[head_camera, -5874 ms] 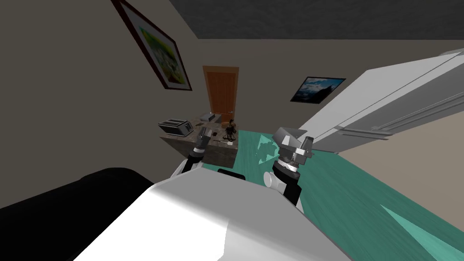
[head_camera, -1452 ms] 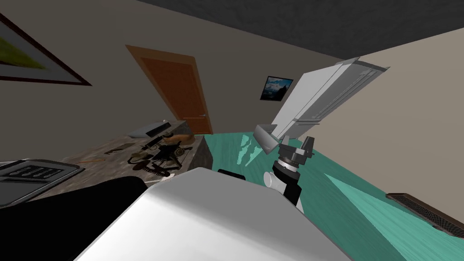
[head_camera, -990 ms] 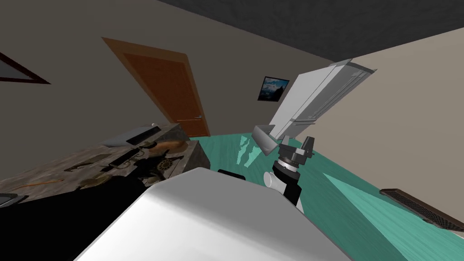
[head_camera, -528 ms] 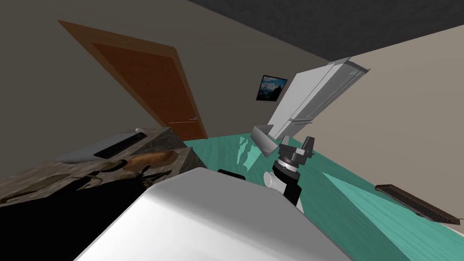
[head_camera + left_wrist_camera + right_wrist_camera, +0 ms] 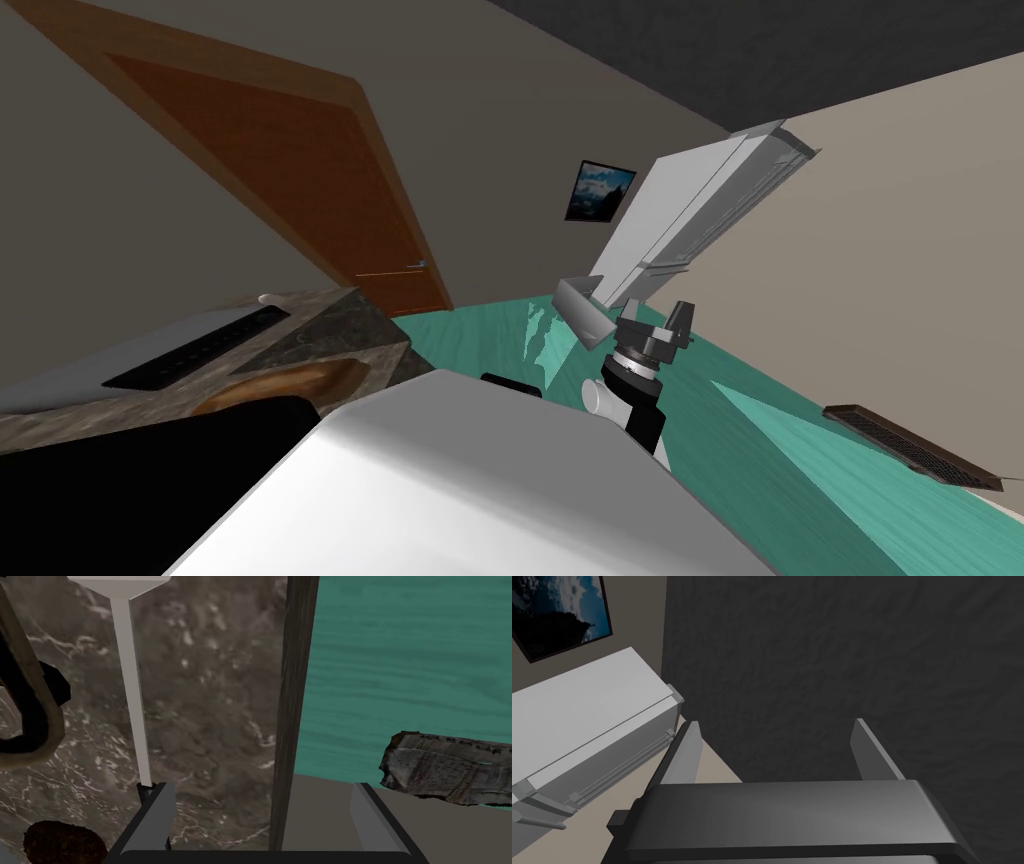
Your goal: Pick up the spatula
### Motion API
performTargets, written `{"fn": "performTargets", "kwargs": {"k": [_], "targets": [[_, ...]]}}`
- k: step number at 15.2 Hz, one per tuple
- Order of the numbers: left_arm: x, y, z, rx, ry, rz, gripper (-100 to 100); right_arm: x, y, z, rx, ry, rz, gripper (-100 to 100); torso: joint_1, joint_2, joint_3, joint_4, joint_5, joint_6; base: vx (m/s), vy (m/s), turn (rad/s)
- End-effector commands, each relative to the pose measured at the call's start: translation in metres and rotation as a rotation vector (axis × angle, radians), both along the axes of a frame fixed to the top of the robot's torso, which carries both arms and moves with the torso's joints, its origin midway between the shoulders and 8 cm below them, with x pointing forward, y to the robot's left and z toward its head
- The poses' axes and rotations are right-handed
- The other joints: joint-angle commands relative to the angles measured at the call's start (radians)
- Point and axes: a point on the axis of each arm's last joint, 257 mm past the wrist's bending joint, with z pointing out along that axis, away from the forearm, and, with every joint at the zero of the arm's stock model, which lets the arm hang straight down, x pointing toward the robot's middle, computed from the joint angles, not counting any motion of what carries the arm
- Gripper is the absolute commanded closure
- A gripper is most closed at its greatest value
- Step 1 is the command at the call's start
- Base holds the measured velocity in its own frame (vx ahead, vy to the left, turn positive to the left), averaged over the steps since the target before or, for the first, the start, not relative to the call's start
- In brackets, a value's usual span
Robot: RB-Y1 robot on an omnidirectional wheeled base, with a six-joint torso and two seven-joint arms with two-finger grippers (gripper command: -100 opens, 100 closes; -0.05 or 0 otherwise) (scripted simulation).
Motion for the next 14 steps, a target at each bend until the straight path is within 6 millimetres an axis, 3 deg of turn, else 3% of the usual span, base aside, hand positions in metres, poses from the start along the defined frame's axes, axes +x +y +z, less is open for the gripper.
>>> {"fn": "performTargets", "kwargs": {"k": [1, 4, 5, 7, 8, 9, 13, 14], "targets": [[-0.011, -0.004, 0.006, -0.006, 0.019, 0.028, -100, 0.000, 0.000, 0.000, 0.000, 0.000, 0.000, 0, 0.000, 0.000, 0.000, 0.000, 0.000, 0.000, 0.138, 0.030, -0.107], [-0.015, -0.005, 0.006, -0.008, 0.023, 0.033, -100, 0.000, 0.000, 0.000, 0.000, 0.000, 0.000, 0, 0.004, -0.003, -0.001, -0.001, 0.001, 0.000, 0.147, 0.064, -0.071], [-0.010, -0.010, -0.009, -0.008, 0.016, 0.034, -100, 0.000, 0.000, 0.000, 0.000, 0.000, 0.000, 0, 0.002, 0.000, 0.000, 0.000, 0.001, 0.000, 0.025, 0.028, 0.033], [-0.007, -0.013, -0.018, -0.008, 0.011, 0.033, -100, 0.000, 0.000, 0.000, 0.000, 0.000, 0.000, 0, 0.000, 0.006, 0.004, 0.002, 0.000, 0.000, 0.008, 0.008, 0.027], [-0.009, -0.010, -0.012, -0.008, 0.014, 0.036, -100, 0.000, 0.000, 0.000, 0.000, 0.000, 0.000, 0, -0.001, 0.008, 0.005, 0.002, 0.000, 0.000, 0.006, 0.003, 0.009], [-0.009, -0.010, -0.013, -0.008, 0.014, 0.034, 100, 0.000, 0.000, 0.000, 0.000, 0.000, 0.000, 0, -0.001, 0.009, 0.005, 0.002, 0.000, 0.000, 0.000, 0.000, 0.000], [-0.007, -0.008, -0.012, -0.006, 0.011, 0.030, 100, 0.000, 0.000, 0.000, 0.000, 0.000, 0.000, 0, -0.001, 0.014, 0.009, 0.004, 0.002, -0.004, 0.002, -0.002, -0.008], [-0.013, -0.007, 0.001, -0.008, 0.021, 0.036, 100, 0.000, 0.000, 0.000, 0.000, 0.000, 0.000, 0, 0.000, 0.015, 0.009, 0.004, 0.002, -0.004, -0.011, -0.003, -0.024]]}}
